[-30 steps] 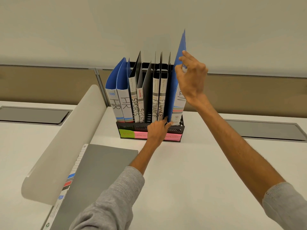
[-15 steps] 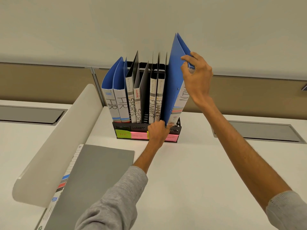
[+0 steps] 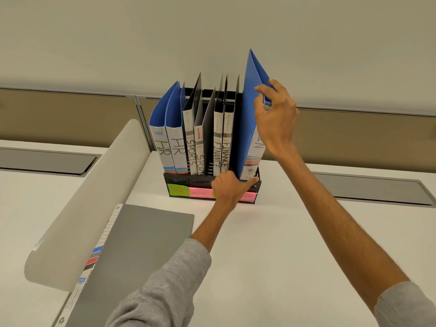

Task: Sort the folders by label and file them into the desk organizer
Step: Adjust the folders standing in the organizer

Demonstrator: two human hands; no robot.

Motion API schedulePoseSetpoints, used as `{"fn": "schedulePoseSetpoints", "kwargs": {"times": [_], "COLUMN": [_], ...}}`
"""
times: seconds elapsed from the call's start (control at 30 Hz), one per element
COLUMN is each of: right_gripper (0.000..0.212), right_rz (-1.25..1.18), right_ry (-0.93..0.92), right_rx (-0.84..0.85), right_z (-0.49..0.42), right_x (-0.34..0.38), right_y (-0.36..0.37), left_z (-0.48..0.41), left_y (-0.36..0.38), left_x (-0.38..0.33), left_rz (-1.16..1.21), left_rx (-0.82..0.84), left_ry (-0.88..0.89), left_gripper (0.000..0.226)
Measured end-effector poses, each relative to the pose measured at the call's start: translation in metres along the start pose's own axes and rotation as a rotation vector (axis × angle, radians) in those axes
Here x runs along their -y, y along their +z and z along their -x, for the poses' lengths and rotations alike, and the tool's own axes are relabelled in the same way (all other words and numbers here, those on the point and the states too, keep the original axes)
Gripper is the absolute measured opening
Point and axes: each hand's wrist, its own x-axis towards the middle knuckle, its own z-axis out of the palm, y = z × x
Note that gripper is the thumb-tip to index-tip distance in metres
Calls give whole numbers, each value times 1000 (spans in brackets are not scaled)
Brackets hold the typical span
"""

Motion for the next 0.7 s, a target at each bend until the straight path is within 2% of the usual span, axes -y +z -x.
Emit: {"fn": "schedulePoseSetpoints", "kwargs": {"times": [0.1,0.33,0.4,0.47,0.5,0.6,0.7], "right_gripper": [24,26,30,34,37,54,75], "right_rz": [23,100,119,165,199,327,344], "right_ry": [-18,-45,-21,-5,-14,-50,59], "right_rx": [32,103,160,232,274,438,567], "right_z": [15,33,29,24,19,-7,-35], "right_x": [0,-3,-3,-2,0,10,13], "right_y": [2,-8,-11,-14,-15,-18,-21], "left_z": [-2,5,6,7,7,7,7], "left_y": [-3,5,6,4,3,0,0], "left_x": [-14,-19,-24,-26,-26,-22,-23], "left_rz": [-18,-31,-23,-30,-33,-29,79], "left_rx": [10,7,20,35,40,58,65], "left_ry": [-33,3,-5,-16,-15,18,2], "left_gripper": [75,55,59,75,78,61,50]}}
